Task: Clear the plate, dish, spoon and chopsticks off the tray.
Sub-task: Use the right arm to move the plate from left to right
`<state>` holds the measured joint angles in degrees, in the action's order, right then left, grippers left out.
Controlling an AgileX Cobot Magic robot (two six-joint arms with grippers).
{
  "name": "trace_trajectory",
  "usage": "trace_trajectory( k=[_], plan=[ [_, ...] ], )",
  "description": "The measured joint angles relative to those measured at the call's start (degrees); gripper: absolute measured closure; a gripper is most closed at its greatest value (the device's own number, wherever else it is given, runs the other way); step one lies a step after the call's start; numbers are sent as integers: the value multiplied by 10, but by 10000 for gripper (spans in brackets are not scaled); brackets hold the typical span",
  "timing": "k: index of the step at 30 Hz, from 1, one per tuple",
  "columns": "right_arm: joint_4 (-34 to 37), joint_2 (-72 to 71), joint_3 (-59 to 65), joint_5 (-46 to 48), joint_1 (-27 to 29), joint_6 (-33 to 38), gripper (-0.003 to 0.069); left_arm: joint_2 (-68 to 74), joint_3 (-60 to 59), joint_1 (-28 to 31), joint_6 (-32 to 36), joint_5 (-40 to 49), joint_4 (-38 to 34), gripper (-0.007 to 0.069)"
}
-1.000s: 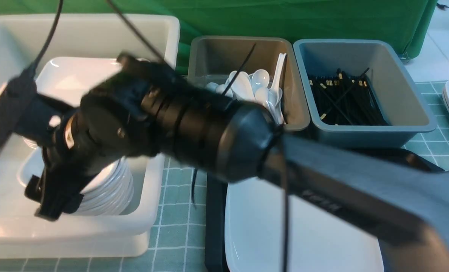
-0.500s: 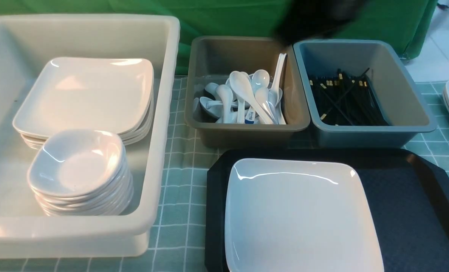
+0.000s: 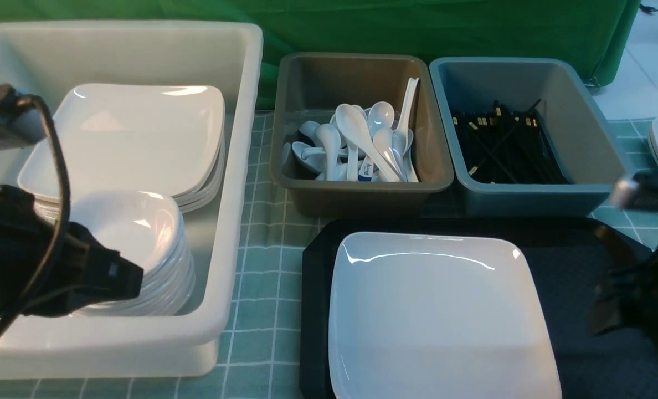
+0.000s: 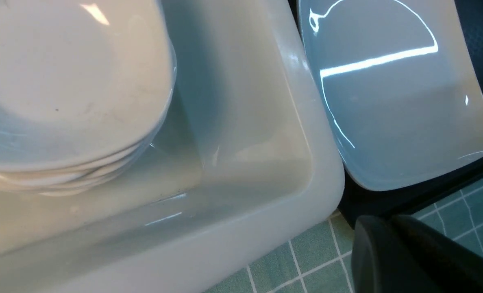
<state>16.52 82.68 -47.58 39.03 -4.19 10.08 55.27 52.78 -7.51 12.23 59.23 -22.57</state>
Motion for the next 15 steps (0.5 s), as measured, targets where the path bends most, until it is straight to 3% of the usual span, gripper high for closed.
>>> trace_trajectory(
  k=[6, 11, 13, 15],
  plan=[
    [34, 62, 10, -75, -35, 15, 104, 12, 0, -49, -3, -22, 0, 613],
    [39, 124, 9, -114, -63, 13, 152, 18, 0, -83, -35, -32, 9, 613],
    [39, 135, 3, -117, -64, 11, 206, 18, 0, -84, -41, -32, 14, 613],
    [40, 137, 3, -121, -64, 14, 322, 18, 0, -84, -45, -32, 17, 613]
  ],
)
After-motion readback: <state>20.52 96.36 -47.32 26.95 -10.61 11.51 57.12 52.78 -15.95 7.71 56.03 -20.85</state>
